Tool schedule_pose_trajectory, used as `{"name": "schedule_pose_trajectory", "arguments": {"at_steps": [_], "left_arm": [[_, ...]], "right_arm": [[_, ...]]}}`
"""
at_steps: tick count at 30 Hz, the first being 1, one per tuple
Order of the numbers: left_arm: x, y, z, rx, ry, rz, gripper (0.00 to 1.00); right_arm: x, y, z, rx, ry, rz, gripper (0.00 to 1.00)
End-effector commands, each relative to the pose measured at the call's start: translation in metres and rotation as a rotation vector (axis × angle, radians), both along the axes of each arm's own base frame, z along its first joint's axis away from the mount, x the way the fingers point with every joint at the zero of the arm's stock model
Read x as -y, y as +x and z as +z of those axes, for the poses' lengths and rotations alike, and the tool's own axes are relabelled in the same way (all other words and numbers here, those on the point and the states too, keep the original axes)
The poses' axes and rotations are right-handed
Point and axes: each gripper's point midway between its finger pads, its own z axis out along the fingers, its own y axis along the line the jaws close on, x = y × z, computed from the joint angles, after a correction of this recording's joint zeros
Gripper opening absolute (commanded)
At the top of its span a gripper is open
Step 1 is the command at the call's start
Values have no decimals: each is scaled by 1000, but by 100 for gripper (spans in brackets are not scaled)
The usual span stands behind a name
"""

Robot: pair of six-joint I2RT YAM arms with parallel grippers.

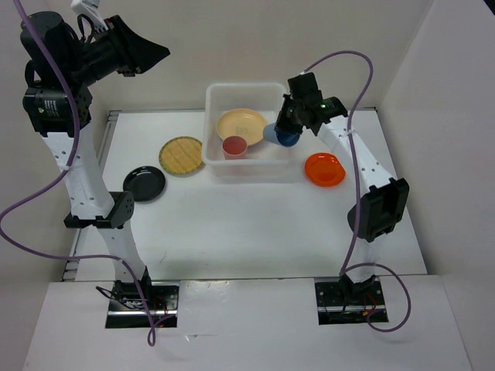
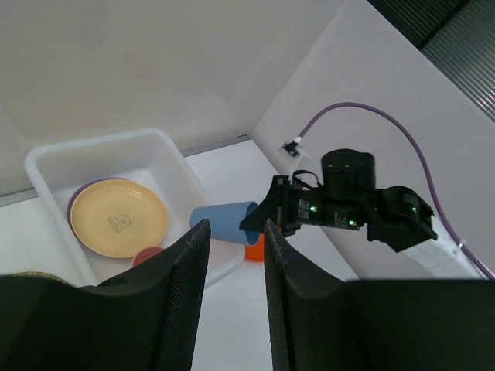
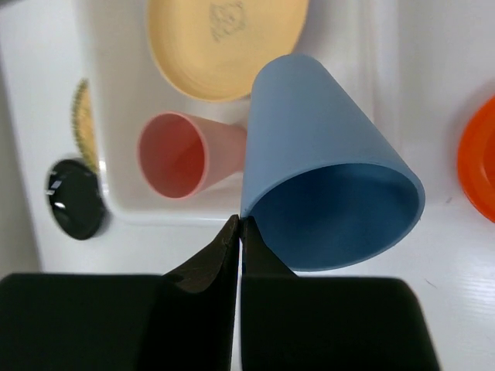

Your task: Place the mixed dishes into the plastic bin

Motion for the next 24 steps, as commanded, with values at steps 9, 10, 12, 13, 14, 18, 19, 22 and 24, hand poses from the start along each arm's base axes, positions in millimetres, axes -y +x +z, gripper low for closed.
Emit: {"name": "schedule_pose_trajectory", "arguments": {"at_steps": [9, 10, 12, 13, 14, 18, 19, 22, 24], "left_arm": [[13, 1, -3, 22, 23, -76, 41], [14, 1, -3, 22, 23, -76, 41], [17, -1, -3, 22, 23, -85, 41], [17, -1, -3, 22, 23, -85, 41], [17, -1, -3, 22, 23, -85, 41], [17, -1, -3, 22, 23, -85, 41], [17, -1, -3, 22, 23, -85, 41], [17, -1, -3, 22, 23, -85, 41], [17, -1, -3, 22, 23, -85, 41]], "right_arm": [[-4, 8, -56, -132, -179, 74, 0], [-7, 13, -64, -143, -183, 74, 0], [-7, 16, -69, -161, -197, 82, 0], [-8, 18, -82, -185, -215, 92, 0], [-14, 19, -79, -179, -214, 102, 0], [-18, 20, -89, -206, -244, 113, 0], [-23, 19, -91, -212, -248, 123, 0], [-27, 22, -93, -221, -276, 142, 0], [-29, 19, -106, -262, -312, 146, 0]]}}
